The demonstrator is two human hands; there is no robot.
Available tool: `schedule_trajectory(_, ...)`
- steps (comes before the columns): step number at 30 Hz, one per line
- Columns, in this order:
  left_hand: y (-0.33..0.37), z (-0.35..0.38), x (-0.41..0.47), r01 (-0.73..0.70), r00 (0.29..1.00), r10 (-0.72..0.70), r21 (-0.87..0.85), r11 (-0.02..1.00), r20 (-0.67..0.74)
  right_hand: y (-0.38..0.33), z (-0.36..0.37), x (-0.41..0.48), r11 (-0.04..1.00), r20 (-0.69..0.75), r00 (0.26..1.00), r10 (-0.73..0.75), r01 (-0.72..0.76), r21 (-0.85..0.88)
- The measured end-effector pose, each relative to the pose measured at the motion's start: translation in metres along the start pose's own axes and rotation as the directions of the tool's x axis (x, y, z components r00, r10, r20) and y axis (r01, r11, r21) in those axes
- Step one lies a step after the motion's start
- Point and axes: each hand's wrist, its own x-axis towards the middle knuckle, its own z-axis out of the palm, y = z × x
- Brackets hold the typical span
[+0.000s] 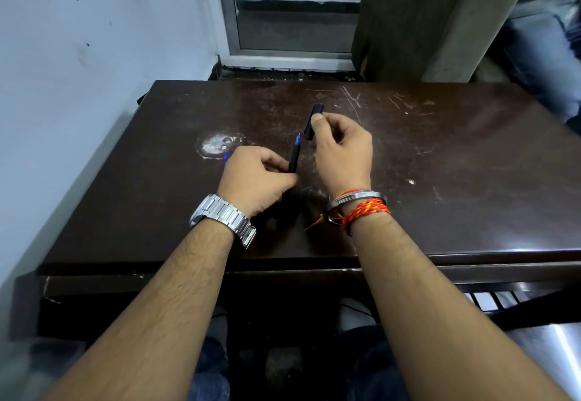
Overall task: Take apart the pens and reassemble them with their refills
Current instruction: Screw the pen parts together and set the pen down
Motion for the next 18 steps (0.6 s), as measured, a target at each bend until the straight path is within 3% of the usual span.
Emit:
schedule_trajectory(5, 0.0033, 0.0007, -0.0025, -0.024, 0.999, 0.023, 0.02, 1.0, 0.025, 0.0017, -0.0009, 0.0044, 0.995, -0.007, 1.0, 0.017, -0.016, 0.099)
schedule_trajectory(18, 0.003, 0.0014, -0.0017, -0.034, 0.997, 0.031, -0.048, 0.998, -0.071, 0.0025, 0.003, 0.0013, 1.0, 0.156, 0.988, 0.011, -0.012, 0.005)
